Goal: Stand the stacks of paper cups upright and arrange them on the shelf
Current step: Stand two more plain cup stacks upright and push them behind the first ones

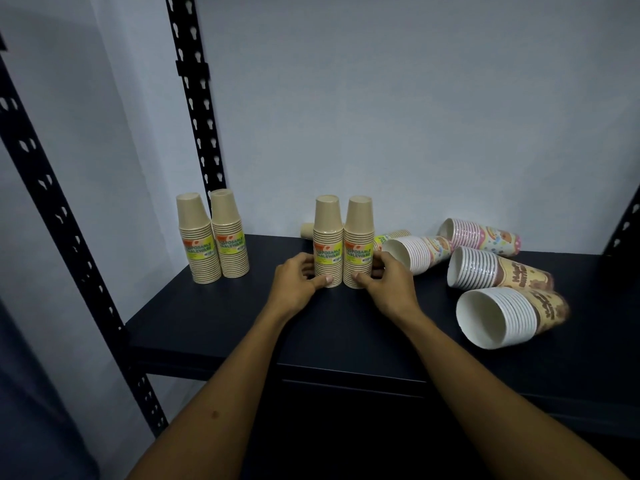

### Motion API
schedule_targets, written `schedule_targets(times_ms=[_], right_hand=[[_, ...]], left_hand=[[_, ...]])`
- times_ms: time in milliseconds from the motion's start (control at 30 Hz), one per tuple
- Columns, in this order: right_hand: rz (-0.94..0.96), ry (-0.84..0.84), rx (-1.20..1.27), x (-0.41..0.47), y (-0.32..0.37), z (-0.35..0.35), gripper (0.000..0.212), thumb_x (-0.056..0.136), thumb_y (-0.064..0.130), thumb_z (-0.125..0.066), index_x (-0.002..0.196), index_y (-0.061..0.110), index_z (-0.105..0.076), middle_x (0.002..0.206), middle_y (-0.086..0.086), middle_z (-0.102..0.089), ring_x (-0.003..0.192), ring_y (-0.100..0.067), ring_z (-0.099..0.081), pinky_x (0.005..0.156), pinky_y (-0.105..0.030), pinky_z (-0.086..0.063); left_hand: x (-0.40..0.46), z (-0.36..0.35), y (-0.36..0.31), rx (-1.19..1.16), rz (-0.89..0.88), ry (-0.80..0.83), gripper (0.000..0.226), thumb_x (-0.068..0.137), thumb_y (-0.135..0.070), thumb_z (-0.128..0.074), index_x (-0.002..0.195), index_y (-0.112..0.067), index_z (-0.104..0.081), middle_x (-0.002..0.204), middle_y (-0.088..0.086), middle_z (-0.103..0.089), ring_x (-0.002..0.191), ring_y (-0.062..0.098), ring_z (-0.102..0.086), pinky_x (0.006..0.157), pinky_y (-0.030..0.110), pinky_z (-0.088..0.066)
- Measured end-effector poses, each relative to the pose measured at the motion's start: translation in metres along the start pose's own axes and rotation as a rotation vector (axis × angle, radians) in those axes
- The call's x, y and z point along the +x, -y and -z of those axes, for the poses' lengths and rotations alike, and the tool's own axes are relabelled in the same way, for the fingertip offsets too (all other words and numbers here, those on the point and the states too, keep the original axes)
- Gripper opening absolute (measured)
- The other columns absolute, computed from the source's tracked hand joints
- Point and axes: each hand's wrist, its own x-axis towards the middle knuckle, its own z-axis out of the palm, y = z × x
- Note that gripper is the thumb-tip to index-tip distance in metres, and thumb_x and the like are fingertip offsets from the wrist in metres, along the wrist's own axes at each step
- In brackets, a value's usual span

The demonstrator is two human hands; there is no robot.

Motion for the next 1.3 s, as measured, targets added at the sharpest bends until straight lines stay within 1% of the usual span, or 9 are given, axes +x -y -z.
schedule_targets(times_ms=[233,333,400,533,667,900,1033,1200,1300], right_hand=[[0.014,0.032,-0.023,0.0,-0.002,-0.002,0.045,0.081,0.019,-0.076,0.122,0.011,-0.058,0.109,-0.001,-0.07,0.093,-0.011,-0.067,0.086,-0.033,-0.056],[0.031,0.058,-0.042,-0.001,0.001,-0.004,0.045,0.079,0.021,-0.077,0.12,0.01,-0.059,0.107,-0.002,-0.07,0.092,-0.011,-0.067,0.085,-0.033,-0.057],[0.04,0.076,-0.06,-0.003,0.005,-0.007,0.046,0.079,0.021,-0.077,0.12,0.01,-0.059,0.107,-0.001,-0.069,0.09,-0.01,-0.067,0.083,-0.029,-0.056],[0.044,0.1,-0.06,-0.008,0.015,-0.017,0.044,0.079,0.021,-0.077,0.118,0.01,-0.059,0.104,0.001,-0.068,0.086,-0.008,-0.065,0.077,-0.021,-0.051],[0.088,0.167,-0.057,-0.013,0.032,-0.047,0.04,0.079,0.021,-0.078,0.112,0.009,-0.058,0.101,0.002,-0.066,0.083,-0.001,-0.062,0.071,-0.015,-0.048],[0.166,0.296,-0.028,-0.017,0.067,-0.121,0.04,0.079,0.023,-0.077,0.112,0.01,-0.058,0.099,0.003,-0.066,0.078,0.003,-0.059,0.062,-0.006,-0.043],[0.177,0.323,-0.025,-0.013,0.077,-0.146,0.041,0.079,0.024,-0.077,0.112,0.01,-0.058,0.107,-0.002,-0.068,0.085,-0.008,-0.062,0.074,-0.019,-0.048],[0.166,0.359,-0.052,-0.003,0.081,-0.147,0.039,0.079,0.026,-0.077,0.108,0.012,-0.056,0.099,0.004,-0.063,0.077,0.002,-0.056,0.063,-0.008,-0.041],[0.151,0.355,0.004,-0.004,0.076,-0.147,0.044,0.079,0.026,-0.077,0.115,0.012,-0.056,0.102,0.005,-0.063,0.081,0.002,-0.059,0.065,-0.009,-0.044]], left_hand=[[-0.008,0.002,-0.006,0.031,0.007,-0.08,0.047,0.074,-0.013,-0.08,0.118,-0.009,-0.065,0.111,0.005,-0.071,0.098,0.012,-0.066,0.086,0.023,-0.052],[-0.015,0.006,-0.007,0.046,0.041,-0.122,0.046,0.076,-0.012,-0.079,0.119,-0.009,-0.065,0.11,0.005,-0.071,0.092,0.007,-0.064,0.083,0.018,-0.049],[-0.021,0.009,-0.006,0.054,0.063,-0.16,0.045,0.077,-0.012,-0.078,0.12,-0.008,-0.064,0.111,0.005,-0.071,0.092,0.007,-0.063,0.082,0.017,-0.048],[-0.033,0.025,0.001,0.077,0.092,-0.21,0.044,0.078,-0.013,-0.078,0.119,-0.009,-0.064,0.111,0.005,-0.071,0.102,0.014,-0.067,0.093,0.028,-0.052],[-0.048,0.055,0.011,0.117,0.098,-0.272,0.037,0.077,-0.013,-0.078,0.113,-0.013,-0.068,0.108,0.002,-0.073,0.1,0.013,-0.067,0.092,0.029,-0.052],[-0.069,0.122,0.034,0.134,0.208,-0.394,0.043,0.077,-0.009,-0.077,0.116,-0.013,-0.059,0.109,0.005,-0.07,0.097,0.017,-0.067,0.092,0.036,-0.054],[-0.071,0.145,0.043,0.154,0.241,-0.4,0.041,0.078,-0.008,-0.077,0.114,-0.009,-0.058,0.111,0.008,-0.069,0.096,0.018,-0.066,0.089,0.033,-0.054],[-0.064,0.147,0.043,0.166,0.237,-0.37,0.041,0.081,-0.005,-0.073,0.119,-0.007,-0.056,0.117,0.01,-0.067,0.104,0.021,-0.065,0.09,0.03,-0.051],[-0.06,0.145,0.042,0.165,0.24,-0.357,0.045,0.083,-0.006,-0.071,0.124,-0.007,-0.054,0.122,0.01,-0.065,0.11,0.023,-0.063,0.094,0.033,-0.049]])
